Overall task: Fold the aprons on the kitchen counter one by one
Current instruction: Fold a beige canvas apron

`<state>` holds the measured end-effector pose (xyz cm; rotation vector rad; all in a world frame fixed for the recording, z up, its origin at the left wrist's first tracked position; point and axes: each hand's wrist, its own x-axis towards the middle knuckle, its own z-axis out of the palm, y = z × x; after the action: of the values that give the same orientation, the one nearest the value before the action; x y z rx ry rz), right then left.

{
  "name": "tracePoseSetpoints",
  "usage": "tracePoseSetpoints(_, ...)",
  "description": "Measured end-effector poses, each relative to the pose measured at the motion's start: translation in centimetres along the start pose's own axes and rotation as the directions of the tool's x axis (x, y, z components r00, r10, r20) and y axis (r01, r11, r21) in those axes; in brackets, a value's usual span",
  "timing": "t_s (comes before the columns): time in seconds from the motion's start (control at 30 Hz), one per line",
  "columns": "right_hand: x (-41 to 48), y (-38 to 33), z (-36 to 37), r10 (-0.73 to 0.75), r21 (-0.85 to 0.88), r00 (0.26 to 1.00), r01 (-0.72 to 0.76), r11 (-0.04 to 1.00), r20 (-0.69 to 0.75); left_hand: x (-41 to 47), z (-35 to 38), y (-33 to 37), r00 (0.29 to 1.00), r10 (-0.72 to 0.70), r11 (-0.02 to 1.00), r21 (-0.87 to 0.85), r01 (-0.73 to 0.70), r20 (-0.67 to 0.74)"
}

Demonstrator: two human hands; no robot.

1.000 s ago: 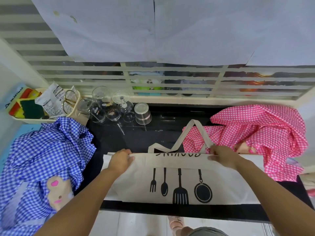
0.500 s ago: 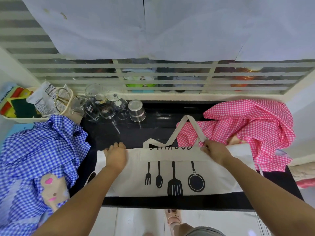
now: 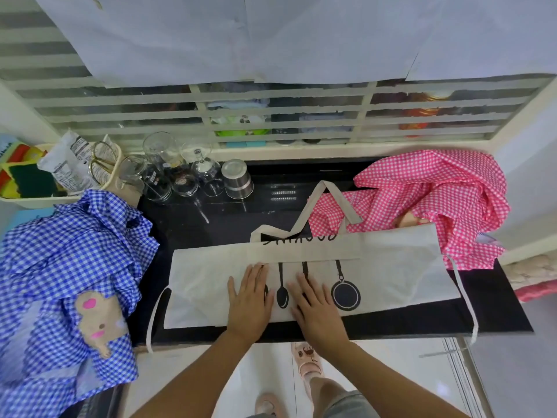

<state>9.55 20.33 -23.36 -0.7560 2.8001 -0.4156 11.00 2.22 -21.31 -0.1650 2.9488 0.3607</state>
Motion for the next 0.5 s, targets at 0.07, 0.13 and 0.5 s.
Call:
tracePoseSetpoints(0.07, -0.9, 1.0, 0.2, 0.059, -0.05, 0.998, -0.059, 0.997, -0.017, -0.7, 0.4, -0.5, 1.0, -0.01, 1.0, 0.026, 0.01, 0.017)
tracePoseSetpoints(0.13, -1.5, 2.9, -0.5, 0.112, -0.102, 0.994, -0.112, 0.988, -0.012, -0.9, 0.4, -0.9, 0.999, -0.009, 0.999, 0.041, 0.008, 0.031)
tracePoseSetpoints(0.5, -7.9, 16.6, -6.9, 0.829, 0.361, 0.521, -0.747, 0.558, -0.203, -0.5, 1.0, -0.8, 0.999, 0.002, 0.997, 0.073, -0.005, 0.048)
